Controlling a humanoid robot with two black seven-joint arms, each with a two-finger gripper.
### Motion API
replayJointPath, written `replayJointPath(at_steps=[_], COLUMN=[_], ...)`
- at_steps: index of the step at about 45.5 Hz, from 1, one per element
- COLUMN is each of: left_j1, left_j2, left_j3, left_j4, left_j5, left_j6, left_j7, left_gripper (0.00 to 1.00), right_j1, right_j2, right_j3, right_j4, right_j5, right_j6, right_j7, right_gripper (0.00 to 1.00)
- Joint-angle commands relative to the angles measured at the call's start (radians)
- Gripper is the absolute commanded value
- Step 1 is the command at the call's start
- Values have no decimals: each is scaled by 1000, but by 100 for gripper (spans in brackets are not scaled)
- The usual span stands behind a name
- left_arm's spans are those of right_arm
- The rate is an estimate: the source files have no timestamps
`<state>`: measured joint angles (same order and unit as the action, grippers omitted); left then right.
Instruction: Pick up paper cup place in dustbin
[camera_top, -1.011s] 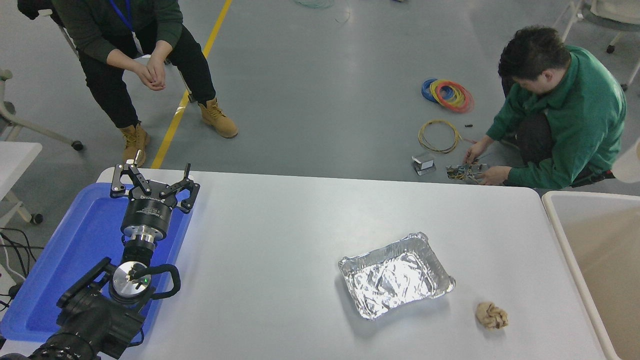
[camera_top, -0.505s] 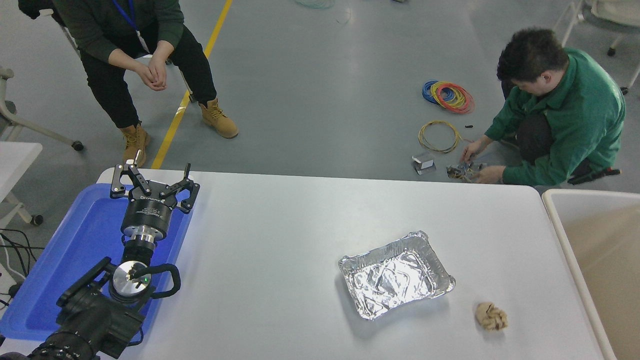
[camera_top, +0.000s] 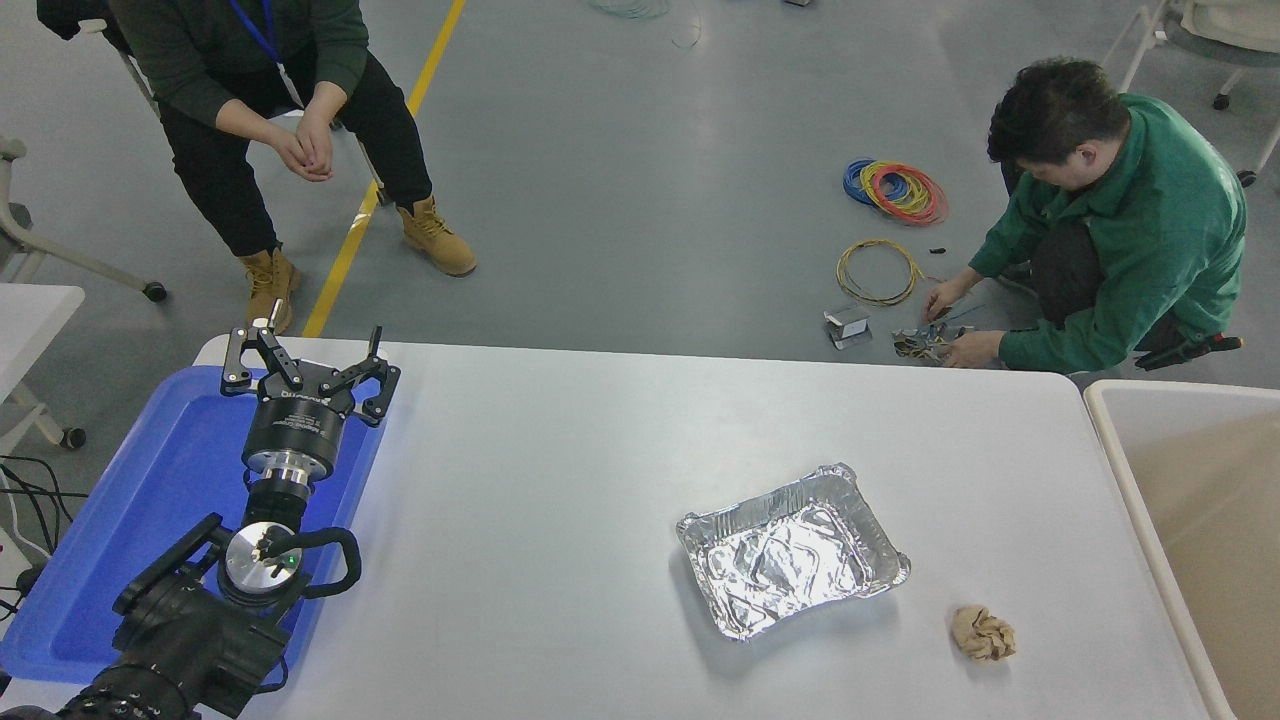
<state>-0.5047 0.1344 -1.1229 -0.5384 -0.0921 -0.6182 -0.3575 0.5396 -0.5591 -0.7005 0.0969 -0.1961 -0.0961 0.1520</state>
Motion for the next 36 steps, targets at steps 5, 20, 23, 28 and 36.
replayJointPath(at_steps=[5, 20, 23, 28, 36], left_j1=[0, 0, 0, 0, 0], left_j2=[-1, 1, 1, -1, -1], left_j3=[0, 0, 0, 0, 0], left_j4=[0, 0, 0, 0, 0], left_j5=[0, 0, 0, 0, 0], left_j6=[0, 0, 0, 0, 0], left_j7=[0, 0, 0, 0, 0], left_gripper=[100, 100, 100, 100, 100], right_j1=[-15, 5, 32, 128, 391], right_j2=[22, 21, 13, -24, -134], right_j3=[13, 18, 18, 6, -28], right_j4=[3, 17, 20, 26, 210], right_j5=[9, 9, 9, 7, -17], right_j6=[-13, -4, -1, 6, 9], right_j7=[-3, 0, 0, 0, 0], right_gripper=[55, 100, 100, 100, 100])
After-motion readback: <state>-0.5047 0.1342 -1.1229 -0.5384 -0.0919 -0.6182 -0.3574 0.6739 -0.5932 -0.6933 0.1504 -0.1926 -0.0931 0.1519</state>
